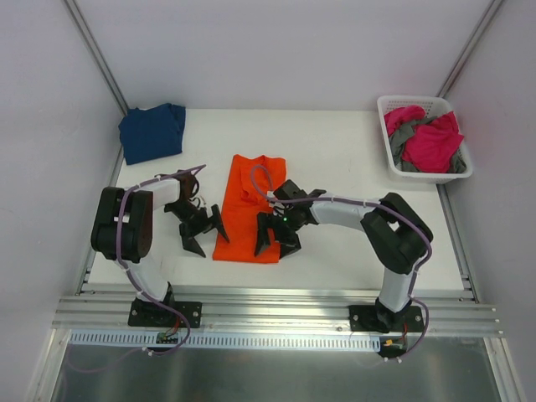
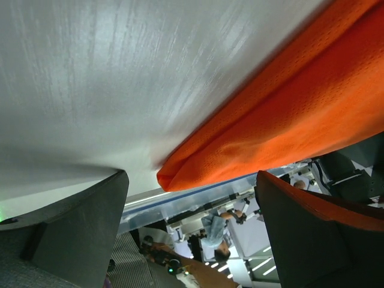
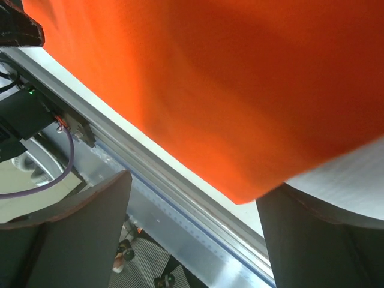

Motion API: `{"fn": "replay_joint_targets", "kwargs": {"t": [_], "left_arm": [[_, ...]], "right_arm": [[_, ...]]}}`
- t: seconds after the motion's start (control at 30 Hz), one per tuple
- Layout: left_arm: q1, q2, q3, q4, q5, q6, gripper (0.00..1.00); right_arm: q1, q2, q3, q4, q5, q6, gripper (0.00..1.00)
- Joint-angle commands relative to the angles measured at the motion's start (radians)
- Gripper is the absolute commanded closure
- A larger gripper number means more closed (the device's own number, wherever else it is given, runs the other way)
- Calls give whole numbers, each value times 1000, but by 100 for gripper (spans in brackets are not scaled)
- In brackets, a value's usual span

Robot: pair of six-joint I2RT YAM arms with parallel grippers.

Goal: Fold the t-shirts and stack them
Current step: Fold the tshirt

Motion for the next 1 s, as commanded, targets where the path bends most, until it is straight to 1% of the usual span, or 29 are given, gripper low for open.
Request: {"fn": "replay_joint_targets", "kwargs": {"t": [0.0, 0.1, 0.13, 0.23, 0.27, 0.3, 0.37, 0.4, 0.43, 0.5, 0.53, 0.57, 0.63, 0.67, 0.7, 0.8, 0.9, 0.97], "left_arm": [[3, 34, 30, 18, 21, -18, 11], [-3, 43, 32, 23, 27, -24, 13], [-5, 42, 27, 26, 36, -24, 16], [-9, 34, 12, 37, 62, -32, 31], [-9, 31, 9, 44, 67, -35, 41], [-9, 27, 0, 48, 73, -43, 46], [-9, 24, -9, 55, 91, -49, 49], [-11, 24, -9, 60, 91, -52, 53], [-9, 24, -11, 61, 91, -54, 56], [-11, 25, -8, 60, 91, -54, 56], [-11, 24, -8, 61, 93, -54, 59], [-11, 24, -5, 60, 91, -54, 60], [-12, 19, -5, 61, 90, -54, 62], [-15, 17, -5, 60, 91, -54, 63], [-17, 16, -6, 61, 93, -54, 63], [-35, 2, -8, 61, 93, -57, 67], [-63, -7, -11, 66, 90, -64, 68], [-78, -15, -8, 72, 87, -70, 70]], "right_arm": [[17, 63, 61, 44, -22, 39, 14], [29, 109, 121, 61, -44, 38, 19], [38, 135, 157, 67, -51, 36, 25], [55, 144, 176, 76, -65, 35, 34], [55, 141, 170, 76, -65, 39, 34], [57, 135, 159, 73, -58, 39, 34], [52, 107, 129, 58, -48, 27, 35], [46, 98, 117, 55, -45, 25, 36], [43, 86, 104, 50, -47, 18, 36], [37, 46, 70, 26, -19, 7, 33], [28, 32, 61, 10, -4, 2, 29], [23, 18, 54, -13, 8, -2, 27], [9, -29, 41, -43, 56, -24, 19], [6, -47, 41, -92, 79, -30, 17], [2, -83, 34, -102, 99, -36, 16], [-1, -124, 9, -93, 77, -35, 16], [-1, -129, 0, -70, 73, -33, 18], [-3, -117, -5, -57, 61, -30, 23]]}}
